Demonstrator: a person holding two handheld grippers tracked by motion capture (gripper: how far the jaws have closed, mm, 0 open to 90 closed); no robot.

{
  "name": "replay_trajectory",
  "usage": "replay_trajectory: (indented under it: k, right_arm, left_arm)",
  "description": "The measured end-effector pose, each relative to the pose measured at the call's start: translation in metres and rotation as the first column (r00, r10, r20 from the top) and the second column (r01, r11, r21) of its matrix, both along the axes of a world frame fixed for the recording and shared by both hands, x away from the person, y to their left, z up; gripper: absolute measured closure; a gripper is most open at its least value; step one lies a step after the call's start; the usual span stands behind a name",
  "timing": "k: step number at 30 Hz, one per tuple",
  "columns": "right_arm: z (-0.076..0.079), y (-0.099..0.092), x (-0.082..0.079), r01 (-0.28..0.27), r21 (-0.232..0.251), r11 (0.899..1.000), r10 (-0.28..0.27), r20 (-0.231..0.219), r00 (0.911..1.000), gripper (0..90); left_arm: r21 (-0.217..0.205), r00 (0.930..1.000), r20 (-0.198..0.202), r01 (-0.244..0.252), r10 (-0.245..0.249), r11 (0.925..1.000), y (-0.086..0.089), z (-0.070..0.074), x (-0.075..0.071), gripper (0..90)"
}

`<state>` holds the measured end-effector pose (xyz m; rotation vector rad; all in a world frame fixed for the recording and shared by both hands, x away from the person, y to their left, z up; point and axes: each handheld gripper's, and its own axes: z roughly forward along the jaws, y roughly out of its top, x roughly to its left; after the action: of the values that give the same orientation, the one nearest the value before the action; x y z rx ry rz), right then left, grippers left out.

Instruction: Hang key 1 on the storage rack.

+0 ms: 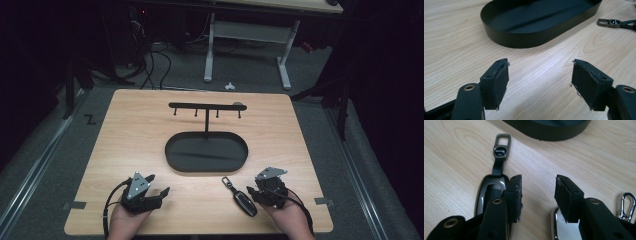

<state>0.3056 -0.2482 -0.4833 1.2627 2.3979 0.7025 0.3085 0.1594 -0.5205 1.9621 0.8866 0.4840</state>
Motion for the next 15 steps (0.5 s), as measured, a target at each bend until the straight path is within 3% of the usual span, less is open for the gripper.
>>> replay_trajectory:
  k: [3, 4, 5, 6, 7, 9, 11, 12, 15]
  right_arm:
    - [0.001, 0.002, 0.006, 0.017, -0.032, 0.999, -0.019, -0.058, 0.9982, 58.4]
    - [0.001, 0.002, 0.006, 0.017, -0.032, 0.999, -0.019, -0.058, 0.9982, 58.4]
    - [0.000, 0.003, 0.010, 0.022, -0.043, 0.999, -0.026, -0.092, 0.9954, 58.5]
    - [0.000, 0.003, 0.010, 0.022, -0.043, 0.999, -0.026, -0.092, 0.9954, 58.5]
    - [0.001, 0.004, 0.013, 0.022, -0.045, 0.999, -0.028, -0.124, 0.9919, 57.5]
    - [0.003, 0.004, 0.015, 0.018, -0.052, 0.998, -0.025, -0.137, 0.9902, 56.9]
    - [0.006, 0.006, 0.017, 0.010, -0.078, 0.997, -0.022, -0.155, 0.9876, 54.9]
    - [0.010, 0.008, 0.021, -0.006, -0.122, 0.993, -0.015, -0.172, 0.9849, 53.8]
    - [0.012, 0.011, 0.024, -0.020, -0.152, 0.988, -0.013, -0.211, 0.9774, 49.2]
  left_arm:
    - [-0.006, 0.9999, 0.004, -0.010, 0.010, 0.9999, 0.003, 0.000, 0.001, 29.7]
    - [-0.006, 0.9999, 0.006, -0.012, 0.012, 0.9999, 0.004, 0.001, 0.001, 29.7]
    - [-0.011, 0.9998, 0.009, -0.015, 0.015, 0.9998, 0.005, 0.000, 0.001, 29.7]
    - [-0.011, 0.9998, 0.009, -0.015, 0.015, 0.9998, 0.005, 0.000, 0.001, 29.7]
    - [-0.014, 0.9999, 0.006, -0.013, 0.013, 0.9998, 0.005, 0.000, 0.001, 29.7]
    - [-0.009, 1.0000, 0.005, -0.007, 0.007, 0.9999, 0.004, 0.000, 0.001, 29.8]
    - [0.003, 0.9999, 0.011, -0.001, 0.001, 1.0000, 0.002, 0.000, 0.000, 29.8]
    - [0.008, 0.9999, 0.015, 0.008, -0.008, 0.9999, 0.000, 0.000, -0.001, 29.8]
    - [0.005, 0.9999, 0.012, 0.012, -0.012, 0.9999, -0.001, -0.001, -0.001, 29.7]
